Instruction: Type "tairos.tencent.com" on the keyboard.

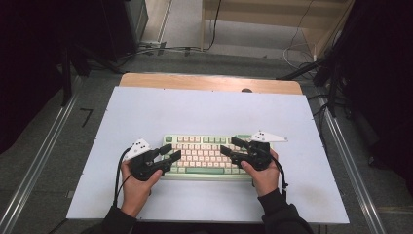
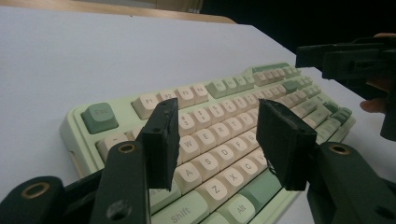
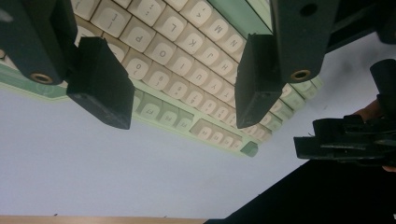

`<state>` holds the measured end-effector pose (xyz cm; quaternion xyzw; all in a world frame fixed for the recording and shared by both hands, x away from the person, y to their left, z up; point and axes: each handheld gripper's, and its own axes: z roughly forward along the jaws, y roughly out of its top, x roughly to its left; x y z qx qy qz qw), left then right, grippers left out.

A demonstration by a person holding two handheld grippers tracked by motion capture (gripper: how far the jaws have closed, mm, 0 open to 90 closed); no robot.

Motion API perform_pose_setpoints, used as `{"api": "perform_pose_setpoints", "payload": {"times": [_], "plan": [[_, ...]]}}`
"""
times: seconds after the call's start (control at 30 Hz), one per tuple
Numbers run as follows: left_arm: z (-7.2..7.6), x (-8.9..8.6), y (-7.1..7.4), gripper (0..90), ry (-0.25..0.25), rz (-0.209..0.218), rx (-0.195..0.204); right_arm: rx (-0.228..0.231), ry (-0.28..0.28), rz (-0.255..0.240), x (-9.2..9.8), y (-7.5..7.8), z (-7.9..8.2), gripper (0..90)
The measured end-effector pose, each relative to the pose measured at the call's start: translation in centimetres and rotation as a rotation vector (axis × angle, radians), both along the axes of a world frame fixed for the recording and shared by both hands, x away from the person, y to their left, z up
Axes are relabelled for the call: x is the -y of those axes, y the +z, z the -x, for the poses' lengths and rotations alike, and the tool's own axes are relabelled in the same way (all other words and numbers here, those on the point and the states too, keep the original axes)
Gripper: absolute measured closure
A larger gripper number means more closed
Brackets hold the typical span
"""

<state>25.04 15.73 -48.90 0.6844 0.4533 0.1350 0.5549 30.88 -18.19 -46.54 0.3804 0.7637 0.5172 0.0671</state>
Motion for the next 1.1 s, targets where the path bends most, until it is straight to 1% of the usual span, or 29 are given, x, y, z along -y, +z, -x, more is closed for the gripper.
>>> {"api": "perform_pose_setpoints", "payload": {"times": [0.03, 0.1, 0.17, 0.2, 0.27, 0.33, 0.4, 0.47, 0.5, 0.53, 0.67, 0.73, 0.83, 0.9, 1.1], "plan": [[0.0, 0.0, 0.0, 50.4, 0.001, -0.005, -0.001, 0.000, -0.001, 0.000, 0.0, 0.0, 0.0, 36.0], [0.1, -0.1, 0.0, 52.7, -0.008, 0.000, -0.005, 0.002, -0.004, 0.001, 0.1, 0.0, -0.1, 36.0], [0.2, -0.1, 0.1, 56.0, -0.010, 0.004, 0.002, -0.003, -0.004, 0.007, 0.1, 0.0, 0.0, 36.0], [0.3, -0.1, 0.1, 58.6, -0.016, 0.009, 0.001, -0.004, -0.001, 0.013, 0.1, -0.1, 0.0, 36.0], [0.3, 0.1, 0.0, 63.3, -0.042, 0.004, -0.003, 0.000, 0.003, 0.023, 0.0, -0.1, 0.1, 36.0], [0.3, 0.3, -0.1, 68.2, -0.063, -0.005, -0.008, 0.001, 0.004, 0.020, 0.0, -0.1, 0.1, 36.0], [0.4, 0.5, 0.0, 73.2, -0.077, -0.005, -0.002, -0.003, -0.001, 0.021, 0.0, -0.1, 0.0, 36.0], [0.5, 0.7, 0.1, 80.4, -0.086, -0.014, 0.006, -0.006, 0.000, 0.028, 0.1, -0.2, 0.0, 36.0], [0.5, 0.7, 0.2, 84.4, -0.095, -0.024, 0.006, -0.004, 0.003, 0.030, 0.1, -0.2, 0.1, 36.0], [0.5, 0.8, 0.2, 89.0, -0.101, -0.024, 0.004, -0.003, 0.004, 0.030, 0.0, -0.2, 0.1, 36.0], [0.3, 1.3, 0.2, 90.0, -0.116, -0.032, -0.011, -0.006, 0.001, 0.033, 0.0, -0.3, 0.0, 36.0], [0.1, 1.5, 0.3, 90.0, -0.135, -0.031, -0.020, -0.011, 0.003, 0.038, -0.1, -0.4, 0.0, 36.0], [-0.4, 2.2, -0.1, 90.0, -0.157, -0.042, -0.045, -0.007, 0.010, 0.034, -0.1, -0.3, 0.1, 36.1], [-0.7, 2.6, -0.3, 90.0, -0.160, -0.045, -0.062, -0.008, 0.009, 0.033, -0.1, -0.3, 0.1, 36.1], [-1.0, 3.6, -0.6, 90.0, -0.173, -0.102, -0.084, -0.013, 0.013, 0.041, -0.2, -0.4, 0.1, 36.2]]}}
